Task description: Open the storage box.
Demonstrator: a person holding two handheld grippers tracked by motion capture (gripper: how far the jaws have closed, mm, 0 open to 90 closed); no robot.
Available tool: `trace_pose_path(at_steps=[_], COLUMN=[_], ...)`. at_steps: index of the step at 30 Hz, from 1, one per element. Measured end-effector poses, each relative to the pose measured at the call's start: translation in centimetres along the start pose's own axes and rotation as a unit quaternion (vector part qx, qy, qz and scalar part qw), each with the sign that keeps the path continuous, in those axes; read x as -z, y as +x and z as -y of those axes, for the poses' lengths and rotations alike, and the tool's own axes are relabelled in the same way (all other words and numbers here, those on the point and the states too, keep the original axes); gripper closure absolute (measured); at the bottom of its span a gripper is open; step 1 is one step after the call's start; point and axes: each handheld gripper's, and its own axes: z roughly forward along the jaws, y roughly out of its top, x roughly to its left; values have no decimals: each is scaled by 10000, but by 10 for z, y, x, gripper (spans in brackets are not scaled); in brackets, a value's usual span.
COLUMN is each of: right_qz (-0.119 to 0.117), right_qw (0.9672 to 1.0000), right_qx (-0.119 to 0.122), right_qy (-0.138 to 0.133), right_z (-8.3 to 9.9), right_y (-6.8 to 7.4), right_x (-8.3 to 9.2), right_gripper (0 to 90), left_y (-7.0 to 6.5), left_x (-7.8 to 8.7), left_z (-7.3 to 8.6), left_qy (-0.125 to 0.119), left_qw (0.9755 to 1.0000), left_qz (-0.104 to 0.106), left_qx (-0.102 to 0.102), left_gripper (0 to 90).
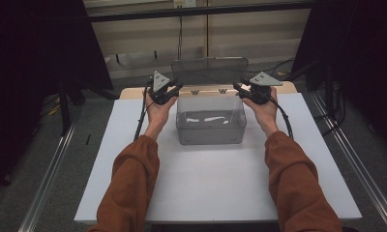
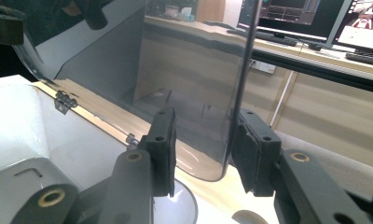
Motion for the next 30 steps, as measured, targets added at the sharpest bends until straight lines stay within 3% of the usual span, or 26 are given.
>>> trace_pose_path(at_steps=[15, 20, 30], right_qz=[-20, -13, -40], right_qw=[9999, 9999, 9995], right_qx=[-85, -105, -267], right_qy=[52, 65, 131], right_z=[3, 2, 1], right_y=[-4, -6, -9], right_x=[-6, -9, -14], right_gripper=[642, 661, 662], left_y=[3, 5, 8], left_x=[-11, -13, -20], left_z=[11, 11, 9], left_qy=[145, 157, 411], left_qw=[9998, 9995, 9989], left_qz=[-28, 34, 74], left_qx=[135, 288, 208], left_gripper=[731, 736, 707])
